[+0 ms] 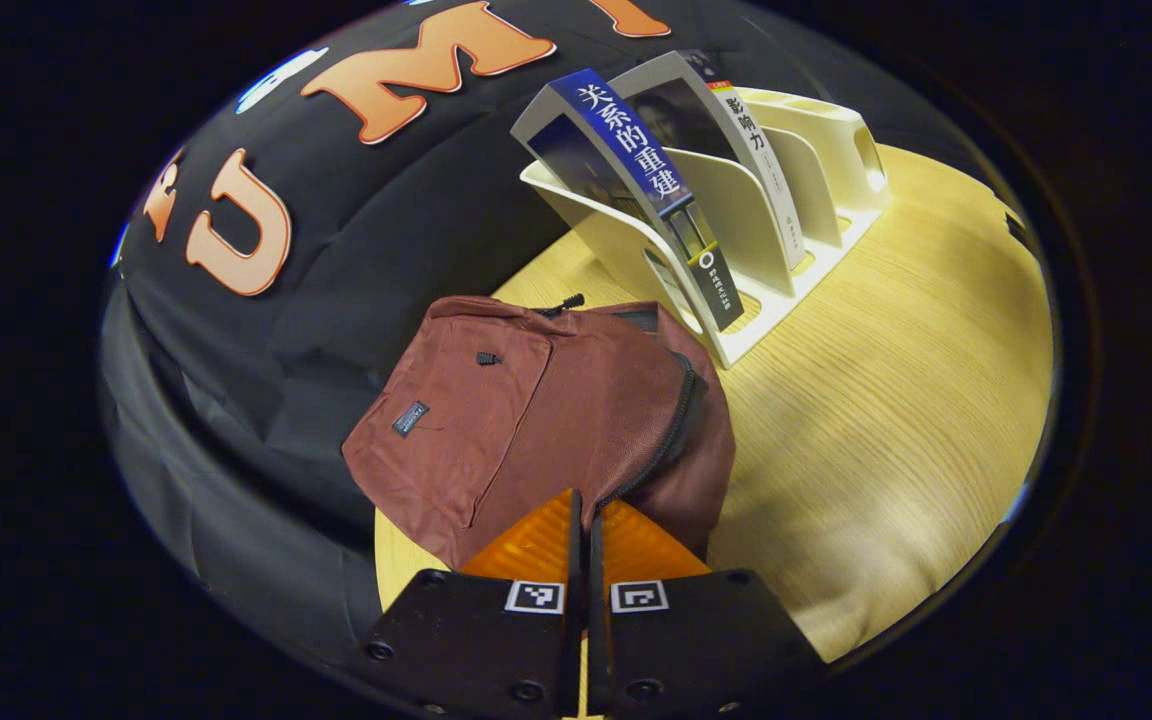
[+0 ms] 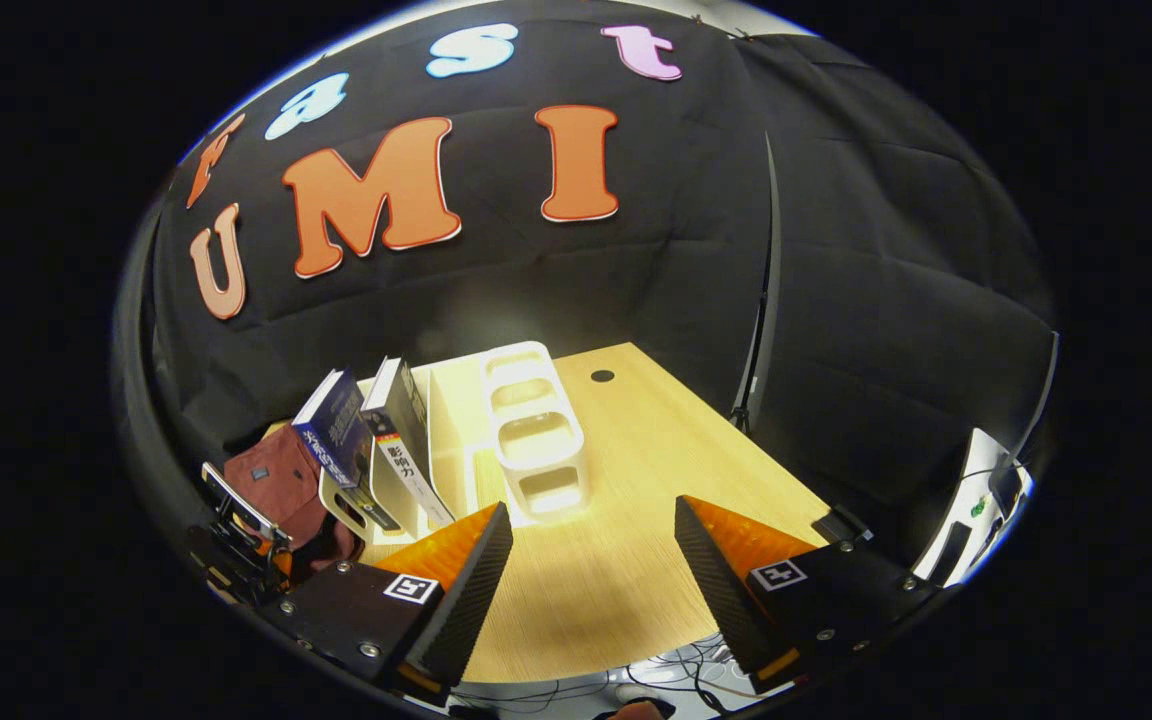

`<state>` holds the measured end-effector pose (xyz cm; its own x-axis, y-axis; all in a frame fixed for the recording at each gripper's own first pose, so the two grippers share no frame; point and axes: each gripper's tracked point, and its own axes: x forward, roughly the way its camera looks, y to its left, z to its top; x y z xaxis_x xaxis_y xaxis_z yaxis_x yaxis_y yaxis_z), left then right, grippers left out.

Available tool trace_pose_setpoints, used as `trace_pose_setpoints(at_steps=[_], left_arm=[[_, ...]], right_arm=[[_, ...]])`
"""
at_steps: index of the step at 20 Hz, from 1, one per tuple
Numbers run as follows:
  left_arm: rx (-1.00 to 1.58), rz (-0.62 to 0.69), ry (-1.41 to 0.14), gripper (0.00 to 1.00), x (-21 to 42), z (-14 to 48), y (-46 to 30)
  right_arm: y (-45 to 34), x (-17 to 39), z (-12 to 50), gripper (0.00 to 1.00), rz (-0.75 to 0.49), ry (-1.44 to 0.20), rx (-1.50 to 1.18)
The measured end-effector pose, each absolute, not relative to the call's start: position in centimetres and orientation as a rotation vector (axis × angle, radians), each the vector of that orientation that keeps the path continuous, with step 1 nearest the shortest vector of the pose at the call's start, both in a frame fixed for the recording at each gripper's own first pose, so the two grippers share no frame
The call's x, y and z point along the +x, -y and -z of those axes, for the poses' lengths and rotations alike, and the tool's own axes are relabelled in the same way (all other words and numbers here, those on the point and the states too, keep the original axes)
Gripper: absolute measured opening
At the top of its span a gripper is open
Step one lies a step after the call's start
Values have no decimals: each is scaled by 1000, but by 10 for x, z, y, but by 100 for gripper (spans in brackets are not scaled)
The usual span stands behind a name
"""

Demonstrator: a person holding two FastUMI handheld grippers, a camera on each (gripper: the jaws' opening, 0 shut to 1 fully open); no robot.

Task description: Open the schoolbag, grab two books from the bookshelf and put them into the schoolbag.

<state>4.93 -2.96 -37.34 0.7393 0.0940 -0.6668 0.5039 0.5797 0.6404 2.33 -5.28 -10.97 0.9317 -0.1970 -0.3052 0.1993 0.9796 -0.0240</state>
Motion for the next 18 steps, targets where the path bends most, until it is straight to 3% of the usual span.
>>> trace_pose_setpoints(at_steps=[3,7,10,14,18], left_arm=[[944,288,-743,3,50,353,32],[863,280,-811,2,44,315,30],[807,291,-799,2,53,287,26],[759,395,-800,2,73,262,17],[720,497,-770,1,107,232,7]], right_arm=[[38,18,100,97,164,-299,78],[30,21,97,97,102,-342,-76],[-3,21,88,97,38,-366,-45],[-56,25,66,97,44,-351,-51],[-146,41,39,97,-29,-391,-32]])
